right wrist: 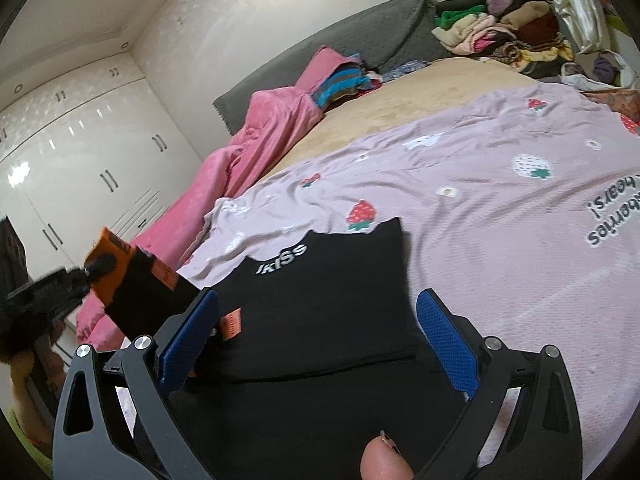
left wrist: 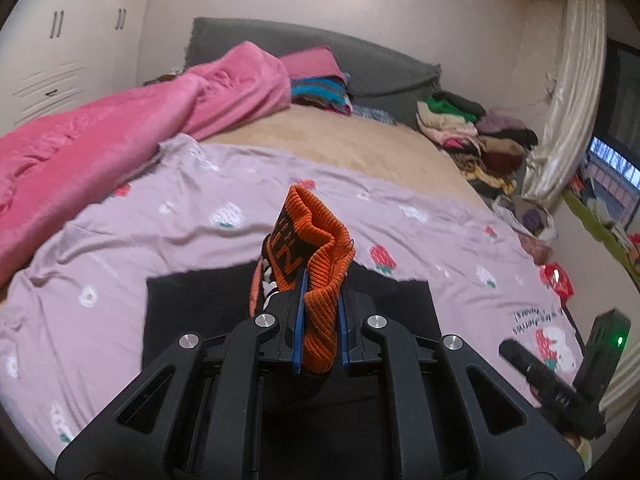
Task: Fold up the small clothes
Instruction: 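Carry the second sleeve across the shirt toward the right tool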
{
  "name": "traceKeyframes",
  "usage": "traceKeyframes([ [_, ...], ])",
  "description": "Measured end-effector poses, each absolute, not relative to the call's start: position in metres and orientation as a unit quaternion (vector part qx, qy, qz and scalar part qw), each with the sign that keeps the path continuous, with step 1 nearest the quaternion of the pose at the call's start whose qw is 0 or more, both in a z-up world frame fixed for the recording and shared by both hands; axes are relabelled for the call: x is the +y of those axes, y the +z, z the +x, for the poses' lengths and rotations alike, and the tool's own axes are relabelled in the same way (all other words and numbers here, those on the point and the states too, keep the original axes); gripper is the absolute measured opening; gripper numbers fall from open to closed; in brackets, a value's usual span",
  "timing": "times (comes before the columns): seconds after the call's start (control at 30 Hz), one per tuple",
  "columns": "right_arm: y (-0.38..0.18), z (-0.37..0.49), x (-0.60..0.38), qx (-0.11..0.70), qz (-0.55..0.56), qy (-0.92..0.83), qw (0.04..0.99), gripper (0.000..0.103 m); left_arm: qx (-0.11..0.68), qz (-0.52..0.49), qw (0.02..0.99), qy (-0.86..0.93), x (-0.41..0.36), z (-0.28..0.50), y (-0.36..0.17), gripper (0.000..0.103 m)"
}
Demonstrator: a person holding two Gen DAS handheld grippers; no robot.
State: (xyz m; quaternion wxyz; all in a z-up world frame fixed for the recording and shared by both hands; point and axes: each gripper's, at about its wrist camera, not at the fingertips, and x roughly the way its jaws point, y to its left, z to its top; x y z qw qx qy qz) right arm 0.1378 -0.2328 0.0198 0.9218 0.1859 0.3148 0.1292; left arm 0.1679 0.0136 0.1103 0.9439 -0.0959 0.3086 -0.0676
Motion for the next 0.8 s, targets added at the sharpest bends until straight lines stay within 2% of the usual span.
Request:
traceKeyframes([
  [0.6,0.009,0.133,-0.286,0.323,0.203,0.037,0.924,0.098,0.406,-0.071,0.895,-0.17,-0.056,0.191,0.021,0.008],
  [0.7,0.007,0.135,-0.286,0.327,0.2,0.032,0.923,0.098,0.426,-0.086,0.878,-0.199,-0.059,0.195,0.008,0.016],
  [0.73,0.006,0.135,-0.285,0.328,0.198,0.03,0.923,0.098,0.434,-0.092,0.871,-0.213,-0.06,0.195,0.004,0.026],
  [0.8,0.005,0.137,-0.282,0.331,0.193,0.032,0.923,0.098,0.44,-0.104,0.861,-0.235,-0.06,0.193,-0.001,0.036],
])
